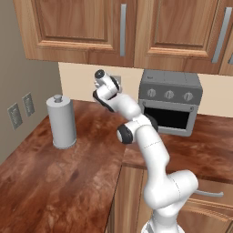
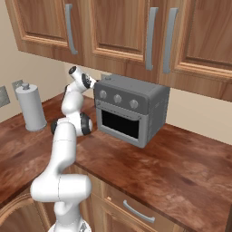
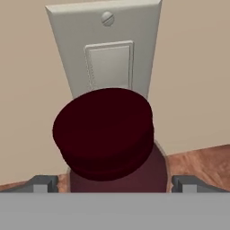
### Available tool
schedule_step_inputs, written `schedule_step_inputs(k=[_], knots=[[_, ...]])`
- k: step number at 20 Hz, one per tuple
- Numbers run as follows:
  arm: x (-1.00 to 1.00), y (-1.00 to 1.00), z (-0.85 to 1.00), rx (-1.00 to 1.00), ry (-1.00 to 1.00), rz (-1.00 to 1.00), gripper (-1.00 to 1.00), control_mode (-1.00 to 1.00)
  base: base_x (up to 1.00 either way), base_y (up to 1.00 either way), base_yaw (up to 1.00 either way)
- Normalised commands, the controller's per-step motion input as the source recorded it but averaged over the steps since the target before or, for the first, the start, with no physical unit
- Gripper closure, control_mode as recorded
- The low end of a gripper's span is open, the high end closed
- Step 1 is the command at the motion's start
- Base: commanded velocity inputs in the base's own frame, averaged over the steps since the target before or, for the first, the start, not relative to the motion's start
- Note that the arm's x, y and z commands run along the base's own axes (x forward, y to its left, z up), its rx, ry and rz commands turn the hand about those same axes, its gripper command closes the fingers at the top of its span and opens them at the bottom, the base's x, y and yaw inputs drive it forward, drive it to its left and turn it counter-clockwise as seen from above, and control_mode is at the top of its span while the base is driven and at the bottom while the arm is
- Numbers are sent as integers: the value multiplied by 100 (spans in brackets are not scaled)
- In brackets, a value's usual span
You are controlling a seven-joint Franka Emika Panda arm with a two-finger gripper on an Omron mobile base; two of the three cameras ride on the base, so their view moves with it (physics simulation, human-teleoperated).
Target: Place the drinks on the dining counter in a tight cluster.
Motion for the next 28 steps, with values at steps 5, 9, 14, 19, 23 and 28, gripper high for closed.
schedule_step_inputs(k=[5,9,14,19,23,28], knots=[[0,-9,0,0,0,0,-100,-100,0,0,0],[0,-1,0,0,0,0,-100,-100,0,0,0],[0,0,0,0,0,0,-100,-100,0,0,0],[0,0,0,0,0,0,100,-100,0,0,0],[0,0,0,0,0,0,100,-100,0,0,0],[0,0,0,0,0,0,100,-100,0,0,0]])
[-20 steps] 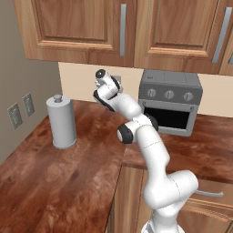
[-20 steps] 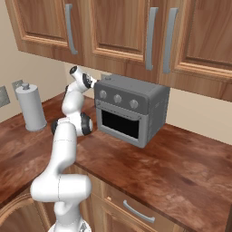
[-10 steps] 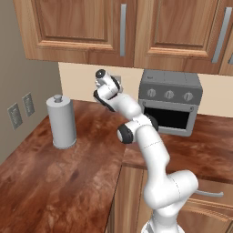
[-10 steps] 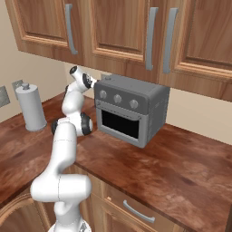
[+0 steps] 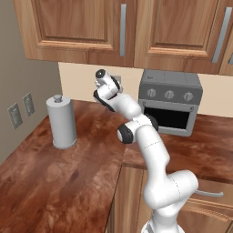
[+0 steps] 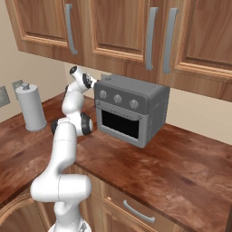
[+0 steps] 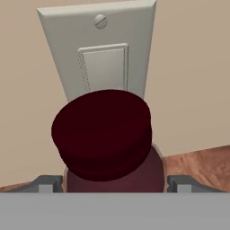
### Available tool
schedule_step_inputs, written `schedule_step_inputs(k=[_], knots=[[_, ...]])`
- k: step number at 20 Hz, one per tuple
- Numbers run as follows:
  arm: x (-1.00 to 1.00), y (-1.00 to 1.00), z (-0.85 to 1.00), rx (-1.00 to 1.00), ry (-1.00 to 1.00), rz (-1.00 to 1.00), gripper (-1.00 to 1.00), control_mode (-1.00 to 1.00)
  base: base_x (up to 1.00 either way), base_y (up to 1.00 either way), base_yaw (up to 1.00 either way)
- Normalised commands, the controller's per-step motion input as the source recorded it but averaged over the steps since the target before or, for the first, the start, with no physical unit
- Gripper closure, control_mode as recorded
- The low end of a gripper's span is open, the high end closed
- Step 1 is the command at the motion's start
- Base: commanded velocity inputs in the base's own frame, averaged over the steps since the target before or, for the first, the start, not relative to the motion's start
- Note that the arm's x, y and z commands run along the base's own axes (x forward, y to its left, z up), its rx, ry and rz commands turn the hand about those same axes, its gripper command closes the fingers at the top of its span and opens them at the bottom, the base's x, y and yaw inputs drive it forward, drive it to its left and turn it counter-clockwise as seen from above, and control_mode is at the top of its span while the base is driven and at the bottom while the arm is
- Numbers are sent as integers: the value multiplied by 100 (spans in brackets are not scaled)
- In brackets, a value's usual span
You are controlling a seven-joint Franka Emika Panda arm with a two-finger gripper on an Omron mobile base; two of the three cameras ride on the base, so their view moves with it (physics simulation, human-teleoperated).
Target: Place the drinks on the dining counter in a tight cluster.
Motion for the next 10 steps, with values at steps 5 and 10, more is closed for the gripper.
schedule_step_inputs(k=[5,10], knots=[[-38,0,2,1,-6,1,100,-100,0,0,0],[-77,0,3,4,-14,6,100,-100,0,0,0]])
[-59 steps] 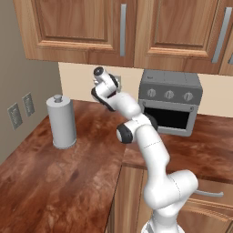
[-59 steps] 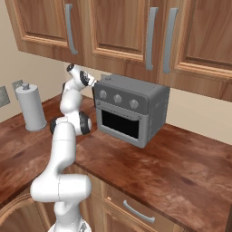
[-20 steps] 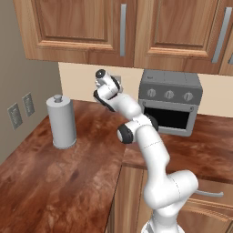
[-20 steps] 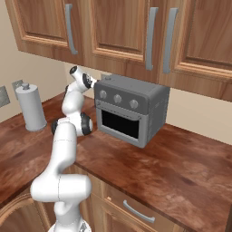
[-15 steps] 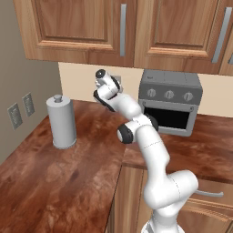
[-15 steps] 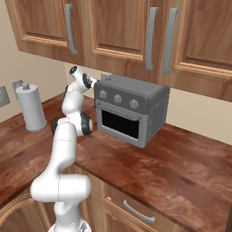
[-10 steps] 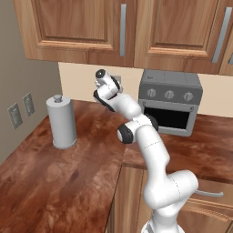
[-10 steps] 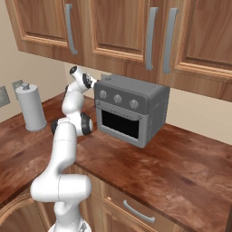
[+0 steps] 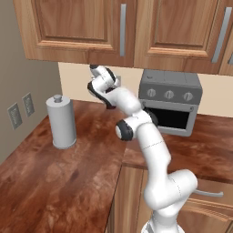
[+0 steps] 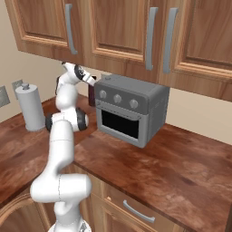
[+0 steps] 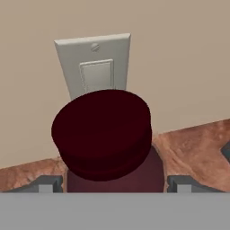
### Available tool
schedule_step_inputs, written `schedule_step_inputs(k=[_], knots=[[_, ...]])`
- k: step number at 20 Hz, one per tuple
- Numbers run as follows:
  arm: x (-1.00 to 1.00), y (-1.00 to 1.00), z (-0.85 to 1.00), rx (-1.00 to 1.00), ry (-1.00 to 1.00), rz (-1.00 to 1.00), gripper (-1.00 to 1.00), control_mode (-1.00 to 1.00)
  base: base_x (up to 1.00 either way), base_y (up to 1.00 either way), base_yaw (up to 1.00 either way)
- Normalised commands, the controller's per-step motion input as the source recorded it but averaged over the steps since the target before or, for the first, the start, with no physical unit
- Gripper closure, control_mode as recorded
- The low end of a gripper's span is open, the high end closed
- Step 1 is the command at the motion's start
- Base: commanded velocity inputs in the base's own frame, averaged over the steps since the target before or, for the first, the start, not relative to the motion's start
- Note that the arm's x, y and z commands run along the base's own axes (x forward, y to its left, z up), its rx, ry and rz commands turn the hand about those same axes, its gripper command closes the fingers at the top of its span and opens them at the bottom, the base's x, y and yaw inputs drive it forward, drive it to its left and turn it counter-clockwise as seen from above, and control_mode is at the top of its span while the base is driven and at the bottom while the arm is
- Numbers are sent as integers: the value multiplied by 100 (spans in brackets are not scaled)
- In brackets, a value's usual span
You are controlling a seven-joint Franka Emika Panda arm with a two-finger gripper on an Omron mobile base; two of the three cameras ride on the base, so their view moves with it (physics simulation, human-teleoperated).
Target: Place the drinks on the dining counter in a tight cluster.
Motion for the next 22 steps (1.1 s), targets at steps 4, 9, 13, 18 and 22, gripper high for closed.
schedule_step_inputs(k=[4,9,13,18,22], knots=[[-64,0,0,1,-10,6,100,-100,0,0,0],[-37,0,-4,0,-10,4,100,-100,0,0,0],[-14,0,-19,0,-13,2,100,-100,0,0,0],[-4,0,-24,0,-19,1,100,-100,0,0,0],[-54,0,23,0,-18,1,100,-100,0,0,0]])
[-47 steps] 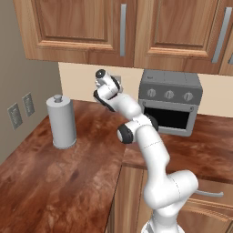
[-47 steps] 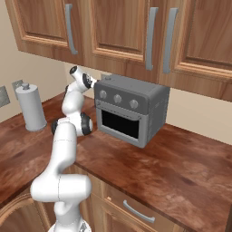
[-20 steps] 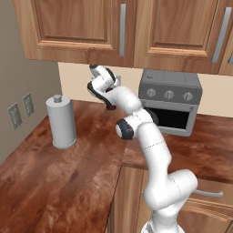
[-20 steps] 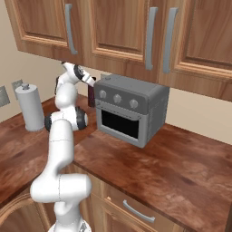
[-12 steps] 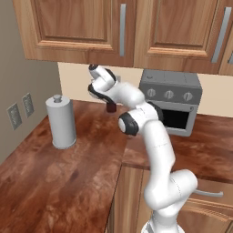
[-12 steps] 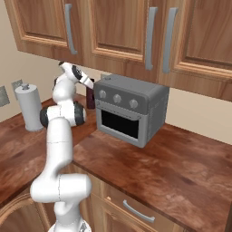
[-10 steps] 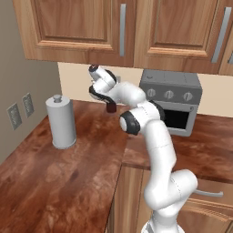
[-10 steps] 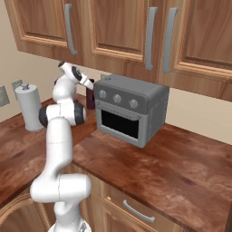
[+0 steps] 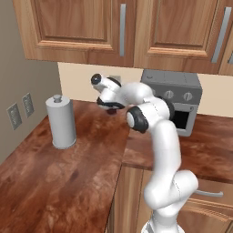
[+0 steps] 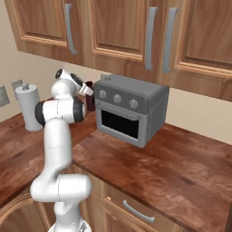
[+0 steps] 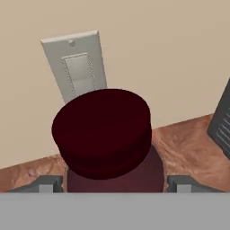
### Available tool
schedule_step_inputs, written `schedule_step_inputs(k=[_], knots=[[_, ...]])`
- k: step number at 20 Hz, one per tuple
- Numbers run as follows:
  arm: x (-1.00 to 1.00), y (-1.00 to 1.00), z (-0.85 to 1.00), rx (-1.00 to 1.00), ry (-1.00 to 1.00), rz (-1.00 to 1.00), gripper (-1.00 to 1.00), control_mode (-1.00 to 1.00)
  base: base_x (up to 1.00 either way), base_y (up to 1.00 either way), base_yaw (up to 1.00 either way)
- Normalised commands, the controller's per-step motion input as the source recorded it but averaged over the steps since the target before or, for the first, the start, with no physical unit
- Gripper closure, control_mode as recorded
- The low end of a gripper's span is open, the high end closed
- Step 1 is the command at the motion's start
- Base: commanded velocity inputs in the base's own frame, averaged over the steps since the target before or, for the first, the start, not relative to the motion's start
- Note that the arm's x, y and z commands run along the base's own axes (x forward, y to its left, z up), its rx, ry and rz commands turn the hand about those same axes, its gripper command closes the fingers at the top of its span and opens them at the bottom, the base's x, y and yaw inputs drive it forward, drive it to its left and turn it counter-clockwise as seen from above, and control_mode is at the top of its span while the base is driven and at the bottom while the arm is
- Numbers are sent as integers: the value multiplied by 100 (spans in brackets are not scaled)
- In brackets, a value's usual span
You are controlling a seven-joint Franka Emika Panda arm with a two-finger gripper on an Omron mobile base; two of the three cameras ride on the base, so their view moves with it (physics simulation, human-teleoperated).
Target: Place the drinks on the dining counter in a tight cluster.
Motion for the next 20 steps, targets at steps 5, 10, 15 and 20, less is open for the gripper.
schedule_step_inputs(k=[5,10,15,20], knots=[[-81,0,60,0,-10,5,100,-100,0,0,0],[-80,0,54,0,-4,6,100,-100,0,0,0],[-80,0,62,0,0,7,100,-100,0,0,0],[-57,0,87,0,1,8,100,-100,0,0,0]])
